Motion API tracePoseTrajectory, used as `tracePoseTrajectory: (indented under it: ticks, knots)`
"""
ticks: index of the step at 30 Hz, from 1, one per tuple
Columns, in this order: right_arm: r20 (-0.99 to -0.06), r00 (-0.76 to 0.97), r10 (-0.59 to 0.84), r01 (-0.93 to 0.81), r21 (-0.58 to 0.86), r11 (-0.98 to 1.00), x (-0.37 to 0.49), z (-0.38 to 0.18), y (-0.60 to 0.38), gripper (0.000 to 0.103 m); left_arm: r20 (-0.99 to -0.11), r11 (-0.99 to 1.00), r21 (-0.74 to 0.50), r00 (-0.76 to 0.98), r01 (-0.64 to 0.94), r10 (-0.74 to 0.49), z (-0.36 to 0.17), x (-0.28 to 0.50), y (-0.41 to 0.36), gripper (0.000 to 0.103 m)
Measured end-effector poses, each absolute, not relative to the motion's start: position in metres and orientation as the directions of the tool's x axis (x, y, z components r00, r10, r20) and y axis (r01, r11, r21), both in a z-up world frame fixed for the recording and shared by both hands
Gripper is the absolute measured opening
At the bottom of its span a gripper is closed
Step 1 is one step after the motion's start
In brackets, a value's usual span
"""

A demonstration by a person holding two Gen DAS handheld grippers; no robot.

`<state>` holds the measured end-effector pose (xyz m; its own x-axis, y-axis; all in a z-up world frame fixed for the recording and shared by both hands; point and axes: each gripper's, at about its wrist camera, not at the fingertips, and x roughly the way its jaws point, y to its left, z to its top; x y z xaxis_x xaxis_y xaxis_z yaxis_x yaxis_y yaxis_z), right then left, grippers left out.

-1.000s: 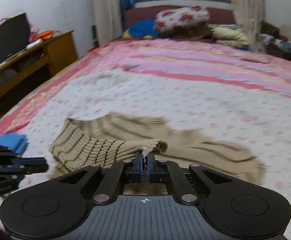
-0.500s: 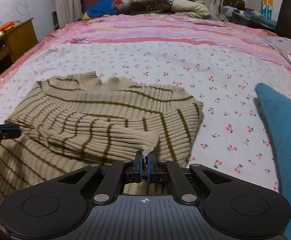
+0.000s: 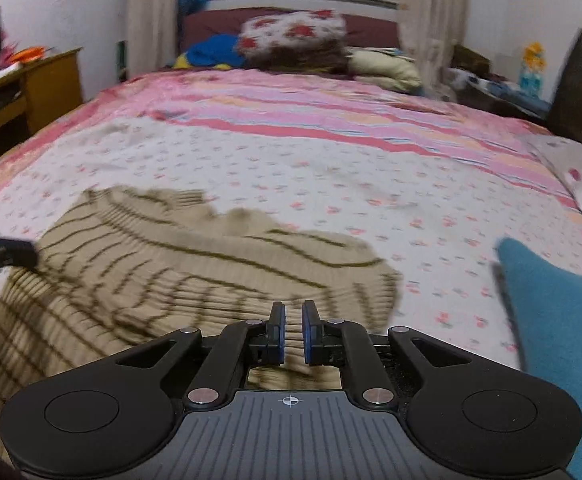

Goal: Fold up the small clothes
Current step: 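Fold the grasped side over toward the sweater center with the right tool, release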

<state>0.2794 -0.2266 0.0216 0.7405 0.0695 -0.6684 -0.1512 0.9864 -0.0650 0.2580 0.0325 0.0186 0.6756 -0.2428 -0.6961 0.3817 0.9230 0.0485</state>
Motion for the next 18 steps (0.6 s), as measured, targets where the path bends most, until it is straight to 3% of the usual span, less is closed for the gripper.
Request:
tracePoseTrajectory:
  ticks: [5, 9, 18]
  knots:
    - [-0.736, 0.677, 0.026, -0.177, -0.129, 0.976, 0.299, -0.009, -0.21, 0.011, -0.791, 0.9, 0.102, 0.584, 0.423, -0.185, -0.012, 0.266, 0.027, 0.012]
    - [-0.764, 0.644, 0.032, -0.146, -0.082, 0.986, 0.301, -0.016, -0.229, 0.011, -0.777, 0.91, 0.048, 0.588, 0.412, -0.226, -0.003, 0.258, 0.04, 0.014]
    - [-0.698, 0.708, 0.108, -0.17, -0.02, 0.985, 0.294, 0.012, -0.222, 0.012, -0.675, 0.92, -0.042, 0.668, 0.39, -0.314, 0.027, 0.266, 0.038, 0.014]
